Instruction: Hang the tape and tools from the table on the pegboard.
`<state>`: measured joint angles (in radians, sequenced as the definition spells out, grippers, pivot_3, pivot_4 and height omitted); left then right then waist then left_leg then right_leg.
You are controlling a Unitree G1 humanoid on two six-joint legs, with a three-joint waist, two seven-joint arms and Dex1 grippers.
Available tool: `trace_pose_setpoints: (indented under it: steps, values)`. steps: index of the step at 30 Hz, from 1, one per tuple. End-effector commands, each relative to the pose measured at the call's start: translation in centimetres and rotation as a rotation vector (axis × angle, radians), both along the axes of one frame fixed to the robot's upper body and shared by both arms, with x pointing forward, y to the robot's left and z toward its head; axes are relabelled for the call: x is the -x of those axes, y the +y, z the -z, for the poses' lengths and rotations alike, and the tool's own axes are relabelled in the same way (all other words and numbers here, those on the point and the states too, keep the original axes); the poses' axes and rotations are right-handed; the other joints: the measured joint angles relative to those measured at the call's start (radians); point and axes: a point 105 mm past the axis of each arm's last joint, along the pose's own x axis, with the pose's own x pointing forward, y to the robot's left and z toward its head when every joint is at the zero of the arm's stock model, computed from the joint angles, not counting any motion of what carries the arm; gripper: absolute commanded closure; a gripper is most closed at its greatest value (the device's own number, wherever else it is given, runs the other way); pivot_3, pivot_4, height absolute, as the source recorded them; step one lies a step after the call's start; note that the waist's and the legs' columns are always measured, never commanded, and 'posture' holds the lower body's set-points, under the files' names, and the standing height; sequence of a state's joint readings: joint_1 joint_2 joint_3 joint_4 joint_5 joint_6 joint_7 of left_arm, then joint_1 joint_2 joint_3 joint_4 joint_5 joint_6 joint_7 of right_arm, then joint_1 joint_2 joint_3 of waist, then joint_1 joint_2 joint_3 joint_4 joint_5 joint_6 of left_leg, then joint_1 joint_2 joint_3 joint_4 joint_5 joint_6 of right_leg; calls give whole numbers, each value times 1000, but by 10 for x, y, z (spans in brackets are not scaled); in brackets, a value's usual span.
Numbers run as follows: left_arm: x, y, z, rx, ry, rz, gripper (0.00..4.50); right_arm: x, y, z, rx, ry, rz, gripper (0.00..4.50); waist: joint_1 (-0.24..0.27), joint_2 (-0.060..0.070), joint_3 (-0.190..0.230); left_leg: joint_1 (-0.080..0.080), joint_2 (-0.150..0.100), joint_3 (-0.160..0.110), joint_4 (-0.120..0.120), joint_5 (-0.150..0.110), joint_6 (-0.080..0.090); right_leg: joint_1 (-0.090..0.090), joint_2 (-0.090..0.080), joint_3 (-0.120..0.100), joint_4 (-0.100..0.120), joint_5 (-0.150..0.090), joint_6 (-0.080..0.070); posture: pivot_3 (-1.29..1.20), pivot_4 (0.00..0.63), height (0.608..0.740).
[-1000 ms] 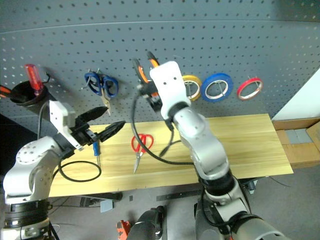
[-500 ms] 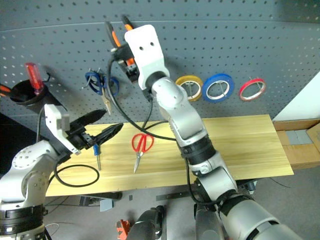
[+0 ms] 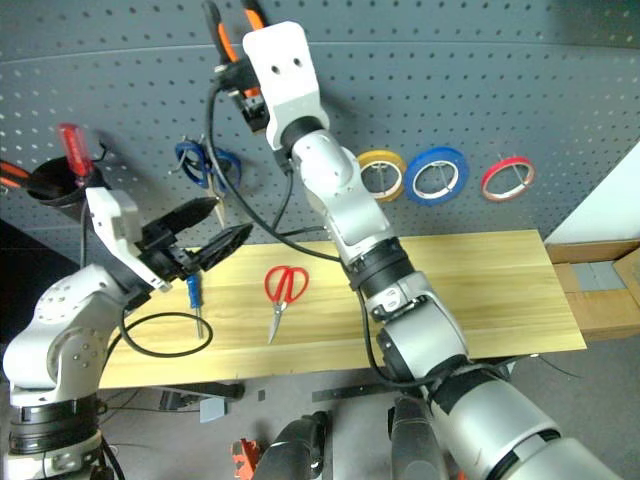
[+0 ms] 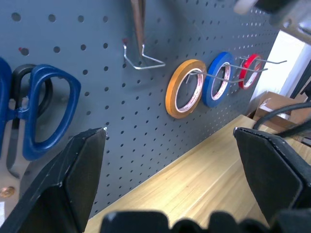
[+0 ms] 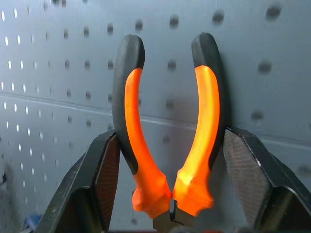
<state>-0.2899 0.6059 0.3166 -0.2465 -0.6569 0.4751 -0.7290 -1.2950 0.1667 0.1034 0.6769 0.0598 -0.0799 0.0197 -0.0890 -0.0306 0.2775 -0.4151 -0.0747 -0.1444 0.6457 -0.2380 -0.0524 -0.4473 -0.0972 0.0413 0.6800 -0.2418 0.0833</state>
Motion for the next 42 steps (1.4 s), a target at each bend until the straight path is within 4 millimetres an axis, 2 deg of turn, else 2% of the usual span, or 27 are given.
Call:
trace_pose_setpoints:
  steps: [1,7,14,24,25,27,28,29,30,35,42]
  values:
    - [5,-5,-15,-8,-65,16,0,12,13,-9,-39,-54,-32,1802,5,0,0,0,1,0,0,0,-1,0,2,0,0,1,-1,37,234,740]
    - [4,-5,-14,-7,-66,13,0,11,8,13,-6,-75,-2,1802,5,0,0,0,14,1,-1,3,-5,-1,10,-1,0,3,-5,29,240,740]
    - [1,-8,-13,-5,-71,7,0,11,5,39,10,-71,23,1802,5,0,0,-1,15,7,-1,3,-6,-4,10,1,0,4,-6,24,245,740]
    - [-2,-7,-11,-6,-75,-8,0,4,10,61,49,28,28,1802,5,0,0,-1,15,8,-1,3,-6,-5,10,1,0,4,-6,22,247,740]
    - [-2,-7,-11,-7,-74,-8,0,3,10,63,53,40,30,1242,5,0,0,-1,15,8,-1,3,-6,-5,10,1,0,4,-6,22,248,740]
    - [-2,-8,-10,-8,-74,-10,0,2,10,66,63,53,34,843,5,0,0,-1,15,8,-1,3,-6,-5,10,1,0,4,-6,21,248,740]
    - [-3,-8,-10,-10,-72,-11,0,1,10,67,71,57,38,466,5,0,0,0,15,8,-1,3,-6,-5,10,1,0,4,-6,20,248,740]
    - [-3,-8,-9,-11,-71,-11,0,1,10,68,78,58,46,127,5,0,0,0,15,8,-1,3,-6,-5,10,1,0,4,-6,18,249,740]
    - [-3,-8,-8,-12,-70,-11,0,1,10,68,84,59,52,36,5,0,0,0,15,8,-1,3,-6,-5,10,1,0,4,-6,18,249,740]
    - [-4,-9,-3,-16,-60,-19,0,9,1,57,64,40,51,36,5,0,0,-1,15,8,-1,3,-5,-5,10,1,0,4,-6,11,252,740]
    - [-4,-9,7,-18,-30,-43,0,52,-28,30,-38,-1,-32,36,5,0,0,-1,16,8,-1,2,-5,-5,10,1,-1,4,-6,0,260,740]
